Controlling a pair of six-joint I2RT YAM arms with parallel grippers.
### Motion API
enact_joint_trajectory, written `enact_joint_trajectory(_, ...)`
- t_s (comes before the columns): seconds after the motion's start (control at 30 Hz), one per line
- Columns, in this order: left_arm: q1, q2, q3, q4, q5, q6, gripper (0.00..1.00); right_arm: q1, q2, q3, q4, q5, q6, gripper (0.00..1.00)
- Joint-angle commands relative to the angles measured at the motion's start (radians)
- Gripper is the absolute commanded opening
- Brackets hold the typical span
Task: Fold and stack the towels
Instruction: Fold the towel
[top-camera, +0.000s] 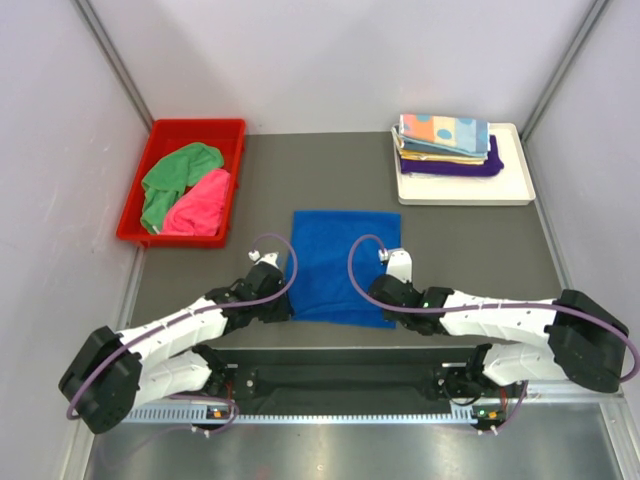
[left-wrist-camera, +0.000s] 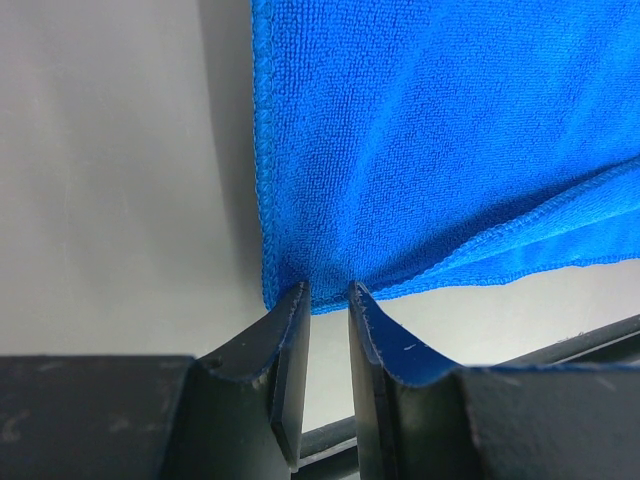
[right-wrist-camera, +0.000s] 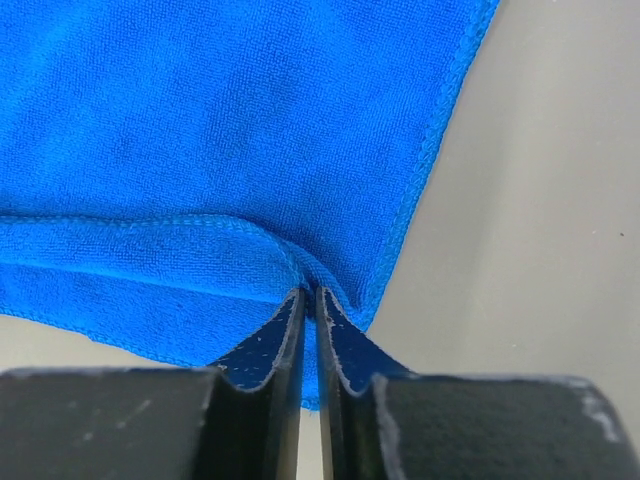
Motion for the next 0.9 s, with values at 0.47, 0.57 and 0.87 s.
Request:
enact_joint_trajectory(0.47,-0.005,-0.027,-0.013,-0.024,-0.005,-0.010,0.27,0.015,-0.259,-0.084,-0.065,-0.086,0.007,0.00)
enact_joint_trajectory(0.57,-0.005,-0.028,-0.011,-0.027,-0.010,-0.013,0.27,0.017,-0.290,-0.110,-0.079,-0.095,0.023,0.00)
enact_joint_trajectory(0.87,-0.005,-0.056,-0.002,-0.071,-0.027,-0.016,0.27,0.015,-0.353,-0.158,-0.094,-0.130,0.068,0.00)
